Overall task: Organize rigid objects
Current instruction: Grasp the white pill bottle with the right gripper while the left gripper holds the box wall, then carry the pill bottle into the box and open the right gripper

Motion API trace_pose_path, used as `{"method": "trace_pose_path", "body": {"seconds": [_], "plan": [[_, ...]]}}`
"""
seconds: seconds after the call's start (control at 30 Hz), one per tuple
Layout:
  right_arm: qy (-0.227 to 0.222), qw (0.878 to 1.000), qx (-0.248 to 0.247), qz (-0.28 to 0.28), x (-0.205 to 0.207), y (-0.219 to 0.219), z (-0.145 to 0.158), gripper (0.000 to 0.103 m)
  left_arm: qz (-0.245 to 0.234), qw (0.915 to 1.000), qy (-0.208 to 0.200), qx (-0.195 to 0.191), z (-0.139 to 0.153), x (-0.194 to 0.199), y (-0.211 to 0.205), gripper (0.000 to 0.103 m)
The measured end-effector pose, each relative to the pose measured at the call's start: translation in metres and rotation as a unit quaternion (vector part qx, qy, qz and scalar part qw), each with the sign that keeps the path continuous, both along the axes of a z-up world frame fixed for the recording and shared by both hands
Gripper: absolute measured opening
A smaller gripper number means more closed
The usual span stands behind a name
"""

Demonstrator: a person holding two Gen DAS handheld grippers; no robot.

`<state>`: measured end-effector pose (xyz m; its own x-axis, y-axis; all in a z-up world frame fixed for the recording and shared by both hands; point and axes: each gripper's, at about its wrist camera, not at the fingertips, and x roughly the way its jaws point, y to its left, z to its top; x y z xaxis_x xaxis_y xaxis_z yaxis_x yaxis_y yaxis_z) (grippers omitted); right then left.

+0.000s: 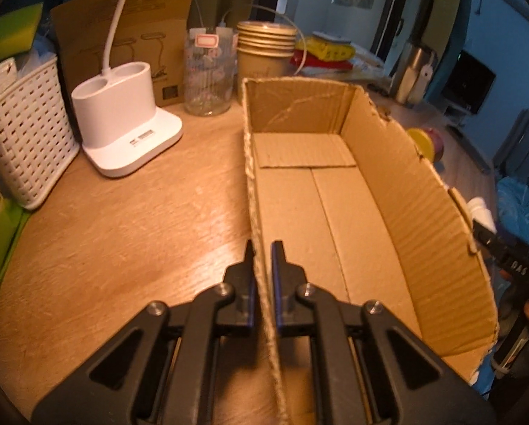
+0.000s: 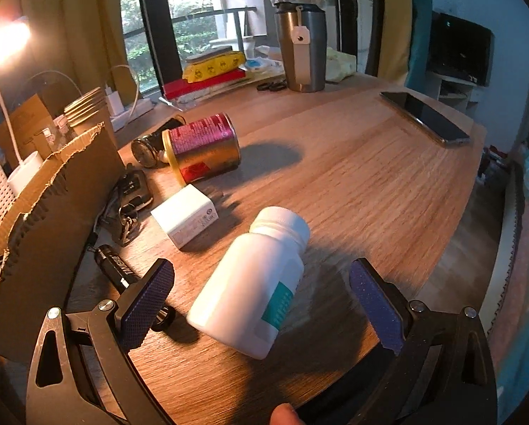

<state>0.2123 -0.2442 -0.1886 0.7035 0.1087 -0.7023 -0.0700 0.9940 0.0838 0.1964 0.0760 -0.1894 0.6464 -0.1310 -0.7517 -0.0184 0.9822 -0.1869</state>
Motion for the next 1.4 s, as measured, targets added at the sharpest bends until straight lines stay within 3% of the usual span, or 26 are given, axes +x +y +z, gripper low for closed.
{"method": "trace_pose_path", "body": {"seconds": [0.1, 0.17, 0.3, 0.33, 0.37, 0.93, 1.4], "plan": [[0.001, 1.000, -0.004, -0.003, 0.000, 0.001, -0.001, 0.100, 0.009, 0.9994, -0.017, -0.030, 0.000, -0.001, 0.005, 0.007], [0.002, 1.000, -0.001, -0.001, 0.000, 0.002, -0.003, 0.080, 0.011, 0.9990, -0.025, -0.034, 0.000, -0.003, 0.007, 0.007], [-0.006, 1.000, -0.019, -0.005, -0.003, 0.006, -0.007, 0.068, 0.016, 0.9983, -0.032, -0.047, 0.000, -0.001, 0.009, 0.007], [-0.009, 1.000, -0.019, -0.005, -0.005, 0.006, -0.006, 0.054, 0.015, 0.9982, -0.032, -0.048, -0.001, -0.002, 0.010, 0.007], [-0.010, 1.000, -0.021, -0.007, -0.006, 0.007, -0.007, 0.048, 0.014, 0.9983, -0.032, -0.047, -0.001, -0.004, 0.010, 0.007], [-0.038, 0.999, -0.033, 0.005, -0.015, 0.010, 0.013, 0.045, 0.014, 0.9987, -0.034, -0.035, -0.001, -0.005, 0.007, 0.007], [-0.084, 0.993, -0.018, 0.083, -0.033, 0.052, 0.063, 0.045, 0.014, 0.9989, -0.034, -0.029, 0.000, -0.006, 0.006, 0.007]]}}
